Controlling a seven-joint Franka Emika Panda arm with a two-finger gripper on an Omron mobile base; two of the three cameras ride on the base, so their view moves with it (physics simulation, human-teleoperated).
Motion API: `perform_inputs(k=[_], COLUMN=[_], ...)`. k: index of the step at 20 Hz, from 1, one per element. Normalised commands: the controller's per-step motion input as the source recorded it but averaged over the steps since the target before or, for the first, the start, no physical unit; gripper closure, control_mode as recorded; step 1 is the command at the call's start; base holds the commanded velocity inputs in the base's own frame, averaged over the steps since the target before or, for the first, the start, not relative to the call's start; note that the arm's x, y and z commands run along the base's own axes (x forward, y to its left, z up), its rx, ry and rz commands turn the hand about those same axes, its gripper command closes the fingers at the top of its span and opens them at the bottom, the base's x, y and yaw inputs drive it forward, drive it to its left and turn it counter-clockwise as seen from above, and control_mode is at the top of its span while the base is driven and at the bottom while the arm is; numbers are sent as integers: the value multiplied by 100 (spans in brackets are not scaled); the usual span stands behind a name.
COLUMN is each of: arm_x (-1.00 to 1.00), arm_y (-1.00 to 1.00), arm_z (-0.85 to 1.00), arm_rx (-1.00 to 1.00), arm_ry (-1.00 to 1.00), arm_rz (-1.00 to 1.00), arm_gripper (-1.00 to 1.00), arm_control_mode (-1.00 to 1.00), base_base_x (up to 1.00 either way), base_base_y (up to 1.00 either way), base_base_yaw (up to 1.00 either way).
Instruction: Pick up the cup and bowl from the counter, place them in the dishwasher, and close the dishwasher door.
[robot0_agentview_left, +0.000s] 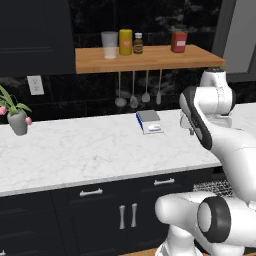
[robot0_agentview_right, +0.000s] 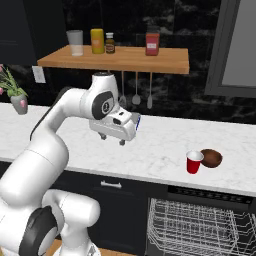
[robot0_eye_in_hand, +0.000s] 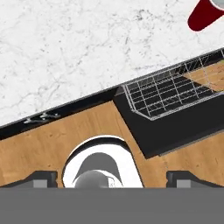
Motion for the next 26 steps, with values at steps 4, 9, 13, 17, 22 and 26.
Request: perform_inputs(k=[4,9,13,17,22,26], arm_x=[22,3,92,98,31,11], arm_y=[-66,-23,-74,-68,-19,-11], arm_z=[-27,-2,0,0,-17,-28], arm_rx=[0,0,1,0,-2,-4], arm_ry=[10,1,1,1,0,-1], arm_rz=[-26,-10,1,13,7,0], arm_gripper=[-100,-100,-100,-100,-100,-100], arm_control_mode=[-100,-100,-100,-100,-100,-100], base_base_x=[0,0,0,0,0,0], base_base_y=[0,0,0,0,0,0], base_base_yaw=[0,0,0,0,0,0])
